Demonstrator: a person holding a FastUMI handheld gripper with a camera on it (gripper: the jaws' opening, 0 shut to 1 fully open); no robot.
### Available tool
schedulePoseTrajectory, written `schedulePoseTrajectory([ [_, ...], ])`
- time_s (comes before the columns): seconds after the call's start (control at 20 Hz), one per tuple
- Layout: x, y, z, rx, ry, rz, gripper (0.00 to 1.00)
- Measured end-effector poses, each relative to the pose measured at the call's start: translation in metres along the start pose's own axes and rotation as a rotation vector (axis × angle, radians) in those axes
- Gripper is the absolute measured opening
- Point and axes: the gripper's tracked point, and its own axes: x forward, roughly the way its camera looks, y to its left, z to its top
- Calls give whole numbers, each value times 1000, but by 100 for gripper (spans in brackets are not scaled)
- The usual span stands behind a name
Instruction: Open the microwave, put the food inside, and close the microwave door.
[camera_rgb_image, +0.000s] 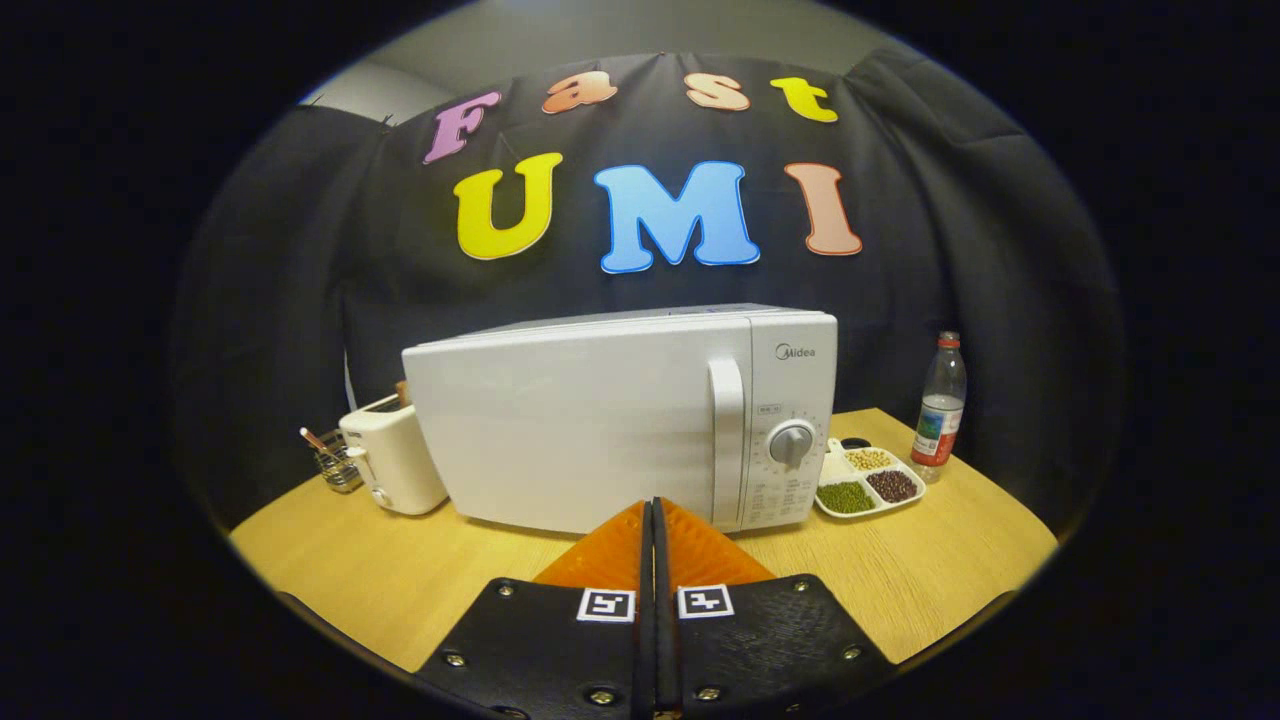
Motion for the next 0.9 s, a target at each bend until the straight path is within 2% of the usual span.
schedulePoseTrajectory([
  [0.1, -42, -1, 6, 5, -10, 33, 2],
  [0.3, -125, -6, 16, -79, -73, 70, 2],
  [0.4, -164, -10, 35, -82, -143, 68, 2],
  [0.55, -210, -3, 60, -72, -183, 109, 2],
  [0.75, -267, -9, 79, -112, -218, 106, 2],
  [0.9, -284, -25, 83, -134, -253, 56, 2],
])
